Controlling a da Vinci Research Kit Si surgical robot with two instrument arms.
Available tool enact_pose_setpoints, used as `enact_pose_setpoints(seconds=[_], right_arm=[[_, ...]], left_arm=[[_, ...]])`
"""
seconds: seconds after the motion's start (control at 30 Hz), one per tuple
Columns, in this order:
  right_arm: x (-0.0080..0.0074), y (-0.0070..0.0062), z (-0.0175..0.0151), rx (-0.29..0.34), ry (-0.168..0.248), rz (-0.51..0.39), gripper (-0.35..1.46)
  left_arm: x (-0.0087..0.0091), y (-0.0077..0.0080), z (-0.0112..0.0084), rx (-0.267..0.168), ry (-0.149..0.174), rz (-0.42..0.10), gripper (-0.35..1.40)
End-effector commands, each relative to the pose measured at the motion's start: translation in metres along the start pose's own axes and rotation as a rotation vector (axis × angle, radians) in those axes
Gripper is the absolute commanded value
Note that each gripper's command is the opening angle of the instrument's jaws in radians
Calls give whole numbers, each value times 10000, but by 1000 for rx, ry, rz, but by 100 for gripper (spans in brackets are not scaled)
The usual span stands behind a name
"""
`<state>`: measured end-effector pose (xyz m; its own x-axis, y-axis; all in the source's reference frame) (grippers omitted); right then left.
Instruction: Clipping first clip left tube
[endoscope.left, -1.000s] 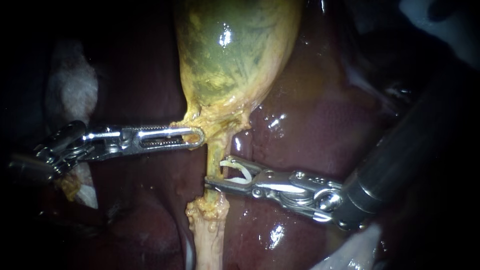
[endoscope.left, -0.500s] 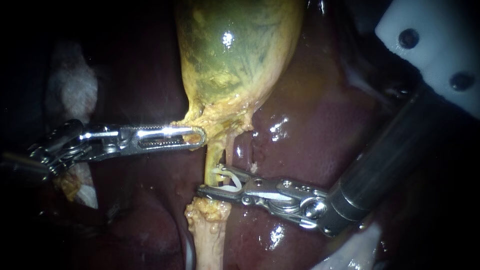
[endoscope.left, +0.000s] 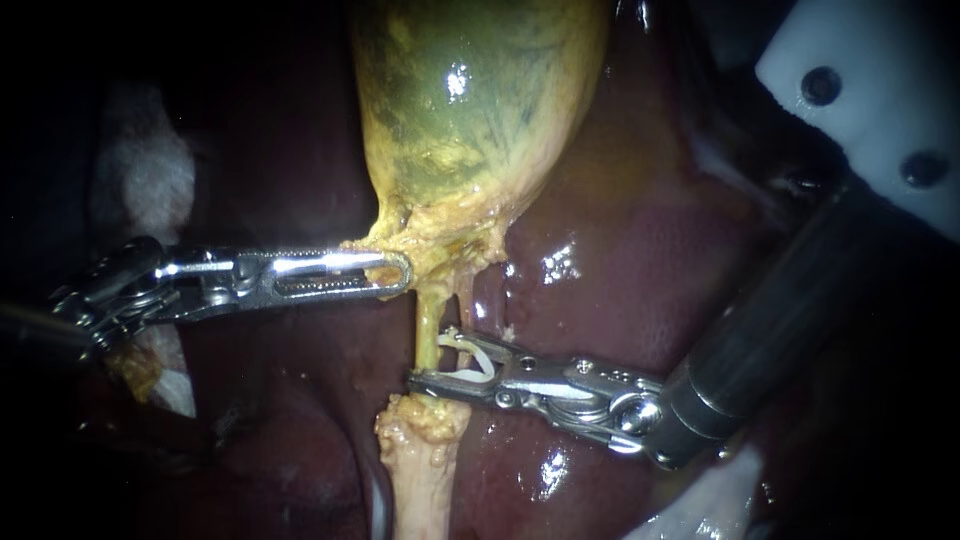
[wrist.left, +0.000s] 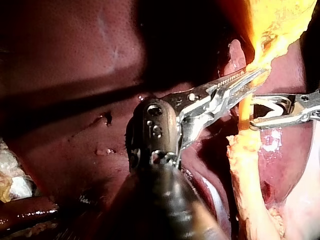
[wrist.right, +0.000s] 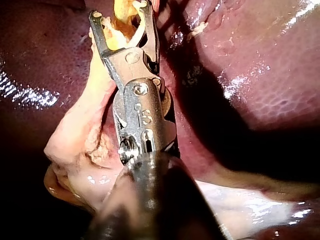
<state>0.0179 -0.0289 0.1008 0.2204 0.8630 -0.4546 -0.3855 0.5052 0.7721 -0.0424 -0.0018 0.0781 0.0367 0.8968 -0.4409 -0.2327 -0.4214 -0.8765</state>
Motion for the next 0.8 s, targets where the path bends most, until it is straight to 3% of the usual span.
enact_pose_setpoints(seconds=[0.03, 0.4, 0.8], right_arm=[[-1, 0, 1, 0, 0, -1, 55], [-7, -2, 15, -6, 2, 8, 56], [-13, -19, 41, 10, -15, 17, 56]], left_arm=[[1, 1, 0, 0, 0, -1, -35], [4, 6, 1, -1, 1, 2, -35], [5, 8, 1, -1, 1, 0, -35]])
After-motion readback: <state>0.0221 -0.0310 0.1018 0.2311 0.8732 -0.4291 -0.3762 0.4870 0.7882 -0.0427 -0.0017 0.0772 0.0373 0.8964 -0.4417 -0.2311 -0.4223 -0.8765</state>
